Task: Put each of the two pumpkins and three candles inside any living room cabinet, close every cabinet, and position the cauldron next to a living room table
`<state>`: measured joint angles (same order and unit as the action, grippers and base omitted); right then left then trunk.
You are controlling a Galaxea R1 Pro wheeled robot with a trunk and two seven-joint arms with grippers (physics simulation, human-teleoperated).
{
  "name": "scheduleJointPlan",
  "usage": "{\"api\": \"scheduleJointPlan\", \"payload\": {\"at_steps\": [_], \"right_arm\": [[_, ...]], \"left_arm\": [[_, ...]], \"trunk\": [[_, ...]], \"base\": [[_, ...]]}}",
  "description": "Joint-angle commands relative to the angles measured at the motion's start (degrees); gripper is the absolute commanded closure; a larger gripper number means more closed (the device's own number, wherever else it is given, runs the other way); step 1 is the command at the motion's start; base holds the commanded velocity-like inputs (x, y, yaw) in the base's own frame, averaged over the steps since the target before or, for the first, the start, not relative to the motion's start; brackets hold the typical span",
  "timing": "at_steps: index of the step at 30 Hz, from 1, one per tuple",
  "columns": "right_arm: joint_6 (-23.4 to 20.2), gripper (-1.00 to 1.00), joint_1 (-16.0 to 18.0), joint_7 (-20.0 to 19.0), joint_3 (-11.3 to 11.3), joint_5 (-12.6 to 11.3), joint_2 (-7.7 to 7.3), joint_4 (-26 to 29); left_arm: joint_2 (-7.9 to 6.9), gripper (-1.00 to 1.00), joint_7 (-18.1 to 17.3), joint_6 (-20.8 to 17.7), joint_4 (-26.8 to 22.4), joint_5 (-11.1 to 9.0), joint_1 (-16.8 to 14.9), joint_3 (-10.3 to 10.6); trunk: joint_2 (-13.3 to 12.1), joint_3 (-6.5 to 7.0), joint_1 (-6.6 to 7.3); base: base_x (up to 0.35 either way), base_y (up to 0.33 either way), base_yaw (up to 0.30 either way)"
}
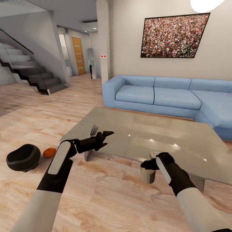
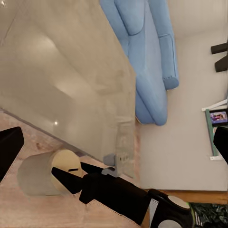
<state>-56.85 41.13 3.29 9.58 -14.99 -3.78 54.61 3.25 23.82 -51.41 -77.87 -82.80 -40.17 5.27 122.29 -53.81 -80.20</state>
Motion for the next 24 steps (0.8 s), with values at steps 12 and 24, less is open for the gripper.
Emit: {"api": "scheduleJointPlan", "payload": {"at_steps": [12, 24], "right_arm": [[1.82, 1.00, 0.01, 0.05, 0.04, 0.19, 1.42, -4.17], [4.20, 1.00, 0.01, 0.05, 2.13, 0.29, 2.32, -6.87]], "left_arm": [[0.29, -1.00, -0.06, 0.06, 0.99, 0.09, 0.00, 0.00], [0.51, -1.00, -0.09, 0.09, 2.84, 0.10, 0.00, 0.06]], "trunk": [[0.00, 0.26, 0.00], [0.00, 0.28, 0.00]], "base": [[0.000, 0.000, 0.280], [0.000, 0.000, 0.283]]}}
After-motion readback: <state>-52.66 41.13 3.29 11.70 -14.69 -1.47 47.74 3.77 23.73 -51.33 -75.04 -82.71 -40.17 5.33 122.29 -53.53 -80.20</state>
